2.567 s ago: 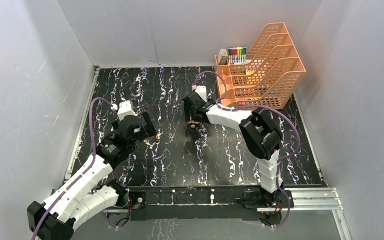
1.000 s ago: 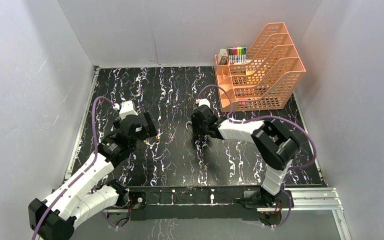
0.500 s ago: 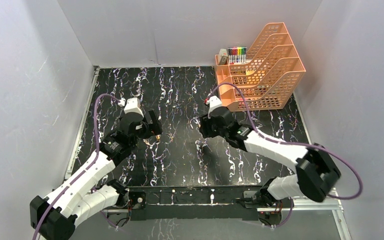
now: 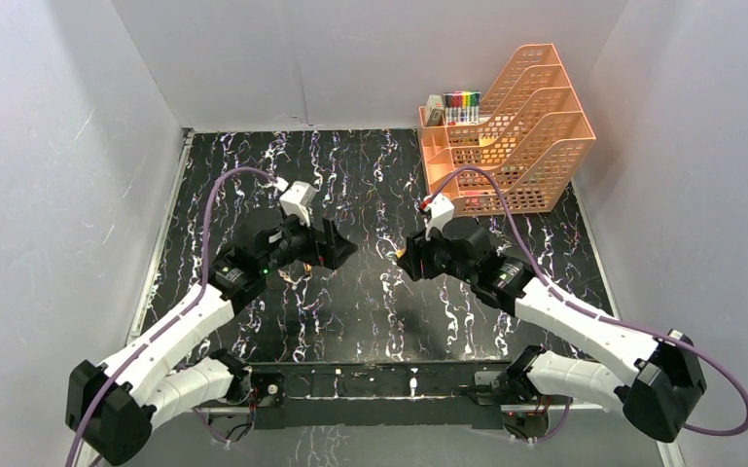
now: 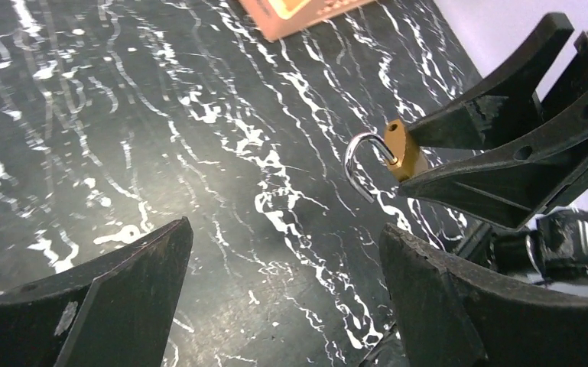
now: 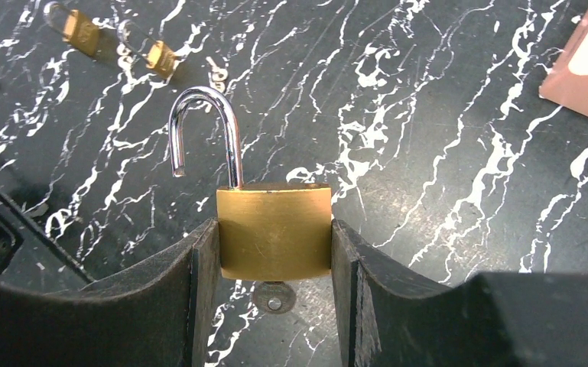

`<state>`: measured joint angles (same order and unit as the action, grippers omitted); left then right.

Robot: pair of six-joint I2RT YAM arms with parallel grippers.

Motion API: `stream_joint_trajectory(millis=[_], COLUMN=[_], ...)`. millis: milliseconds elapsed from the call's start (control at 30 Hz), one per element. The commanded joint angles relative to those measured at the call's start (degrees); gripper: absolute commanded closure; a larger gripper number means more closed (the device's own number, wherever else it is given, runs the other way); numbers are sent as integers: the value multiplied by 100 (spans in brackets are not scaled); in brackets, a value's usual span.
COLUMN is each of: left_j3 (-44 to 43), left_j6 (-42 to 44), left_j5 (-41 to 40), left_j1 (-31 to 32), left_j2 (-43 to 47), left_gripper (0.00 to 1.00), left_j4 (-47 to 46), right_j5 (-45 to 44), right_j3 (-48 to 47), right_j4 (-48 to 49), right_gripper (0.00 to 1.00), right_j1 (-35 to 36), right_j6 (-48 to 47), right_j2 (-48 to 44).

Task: Lock with the key
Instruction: Pick up the lock from the center of the board, then lock the lock.

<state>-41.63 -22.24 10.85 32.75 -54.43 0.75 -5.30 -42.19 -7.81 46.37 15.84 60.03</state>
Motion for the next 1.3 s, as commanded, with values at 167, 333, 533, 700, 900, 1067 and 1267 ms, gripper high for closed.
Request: stream_joint_trajectory(millis=[167, 333, 533, 700, 900, 1067, 1267], left_j3=[-303, -300, -308, -405, -431, -454, -418], left_j6=[193, -9, -153, -161, -201, -217, -288], left_j5=[1712, 2688, 3032, 3168, 3329, 3393, 3709], left_j1=[-6, -6, -6, -6, -6, -6, -6], left_j2=[-784, -1073, -1246, -1423, -1603, -1692, -1752], left_gripper=[14, 21, 34, 46, 41, 39, 54], left_j4=[-832, -1407, -1700, -1569, -1565, -1575, -1738], right_j5=[875, 1176, 1233, 1248, 1291, 1336, 1381], right_j3=[-56, -33, -26, -15, -92, -131, -139], right_j4=[339, 392, 318, 314, 324, 333, 383], right_gripper=[100, 100, 100, 100, 100, 100, 100], right_j1=[21, 17, 19, 21, 20, 21, 19], right_j6=[-182, -277, -309, -318, -326, -335, -309], right_j2=[-562, -645, -608, -602, -529, -467, -385])
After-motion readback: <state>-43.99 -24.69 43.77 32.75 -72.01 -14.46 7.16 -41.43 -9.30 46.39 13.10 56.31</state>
